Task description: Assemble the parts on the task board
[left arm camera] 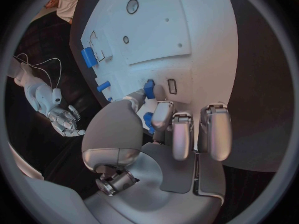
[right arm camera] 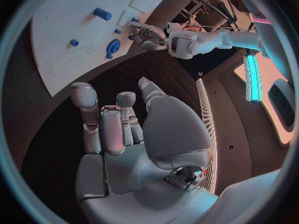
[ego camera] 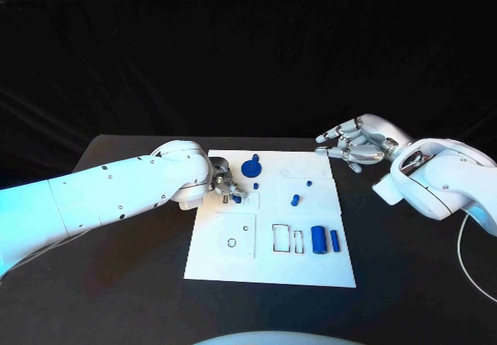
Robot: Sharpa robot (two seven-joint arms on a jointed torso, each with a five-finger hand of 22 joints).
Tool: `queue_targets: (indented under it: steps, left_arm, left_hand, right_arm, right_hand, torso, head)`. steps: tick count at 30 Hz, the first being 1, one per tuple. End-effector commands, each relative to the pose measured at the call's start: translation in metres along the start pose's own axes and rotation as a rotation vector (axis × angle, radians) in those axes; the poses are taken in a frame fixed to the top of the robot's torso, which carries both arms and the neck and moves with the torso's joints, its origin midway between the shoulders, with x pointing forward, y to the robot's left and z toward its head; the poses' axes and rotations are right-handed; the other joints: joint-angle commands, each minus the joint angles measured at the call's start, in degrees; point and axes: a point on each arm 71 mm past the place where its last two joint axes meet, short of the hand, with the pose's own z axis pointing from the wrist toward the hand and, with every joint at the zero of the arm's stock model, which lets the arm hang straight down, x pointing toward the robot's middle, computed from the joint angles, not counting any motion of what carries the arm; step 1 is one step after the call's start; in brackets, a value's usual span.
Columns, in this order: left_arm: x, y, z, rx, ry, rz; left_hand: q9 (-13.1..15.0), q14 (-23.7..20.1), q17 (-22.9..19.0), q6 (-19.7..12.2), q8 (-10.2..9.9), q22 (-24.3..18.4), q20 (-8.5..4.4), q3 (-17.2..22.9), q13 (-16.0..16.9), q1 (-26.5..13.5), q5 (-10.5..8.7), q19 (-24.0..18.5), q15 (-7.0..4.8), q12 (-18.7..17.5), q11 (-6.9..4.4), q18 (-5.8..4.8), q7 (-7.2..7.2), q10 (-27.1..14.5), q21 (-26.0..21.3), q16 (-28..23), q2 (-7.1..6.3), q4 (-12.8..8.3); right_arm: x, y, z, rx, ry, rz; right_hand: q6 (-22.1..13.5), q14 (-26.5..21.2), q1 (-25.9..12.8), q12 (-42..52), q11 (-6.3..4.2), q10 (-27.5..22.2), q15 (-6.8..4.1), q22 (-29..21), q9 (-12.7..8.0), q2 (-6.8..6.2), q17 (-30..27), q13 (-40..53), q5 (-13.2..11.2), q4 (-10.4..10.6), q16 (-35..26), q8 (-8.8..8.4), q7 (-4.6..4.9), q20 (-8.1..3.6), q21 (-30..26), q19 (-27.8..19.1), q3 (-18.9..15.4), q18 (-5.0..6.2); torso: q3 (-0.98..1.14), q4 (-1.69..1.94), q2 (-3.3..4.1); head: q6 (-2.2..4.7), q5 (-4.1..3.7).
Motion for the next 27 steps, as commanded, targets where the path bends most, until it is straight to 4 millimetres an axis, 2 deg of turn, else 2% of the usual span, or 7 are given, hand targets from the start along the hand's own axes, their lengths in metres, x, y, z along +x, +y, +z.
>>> queue_targets:
  steps: [1,16,27]
  left_arm:
    - [0.0148,0.0023,0.0026,-0.016,0.076,0.031]
    - [0.0148,0.0011,-0.0015,-0.005,0.068,0.026]
    - [0.0101,-0.0004,-0.0044,0.003,0.045,0.011]
  left_hand:
    - [0.09,5.99,15.07,0.41,0.23,9.98,-0.51,-0.59,-0.04,-0.50,-0.23,3.66,-0.29,0.21,-0.13,-0.27,-0.03,0.27,0.33,0.14,0.04,0.16]
    - [0.38,5.99,15.07,0.56,0.52,9.99,-0.61,-2.05,-0.07,0.02,-0.16,3.67,-0.40,0.21,-0.27,-0.26,-0.18,0.32,0.30,0.14,0.46,0.48]
    - [0.70,5.99,15.07,0.52,0.65,10.09,-0.75,-6.59,-0.06,-1.51,-0.19,3.72,-0.52,0.30,-0.39,-0.27,-0.31,0.45,0.27,0.14,1.19,1.24]
  right_arm:
    - [0.0003,0.0003,0.0000,-0.004,0.002,0.000]
    - [0.0002,-0.0005,0.0004,0.000,0.003,0.006]
    - [-0.0003,-0.0012,0.0007,0.001,0.002,0.007]
  right_hand:
    - [-0.13,2.16,-0.50,0.03,0.04,-0.17,-0.23,-0.22,-0.08,0.14,-0.17,-0.06,-0.31,0.47,-0.42,0.20,-0.05,0.04,-0.46,-0.34,-0.10,0.96]
    - [-0.14,2.14,-0.54,0.08,0.04,-0.17,-0.23,-0.55,-0.07,0.22,-0.26,-0.05,-0.24,0.61,-0.51,0.22,-0.05,0.04,-0.67,-0.46,-0.20,1.01]
    - [-0.15,2.09,-0.62,0.01,0.04,-0.25,-0.23,-0.78,-0.07,0.23,-0.47,-0.15,-0.19,0.75,-0.69,0.23,-0.04,0.04,-0.83,-0.54,-0.33,1.04]
  torso:
    - [-0.01,0.03,0.02]
    - [-0.02,0.03,0.02]
    - [-0.01,0.01,0.00]
  head:
    - [-0.08,-0.07]
    - [-0.10,-0.10]
    - [-0.10,-0.10]
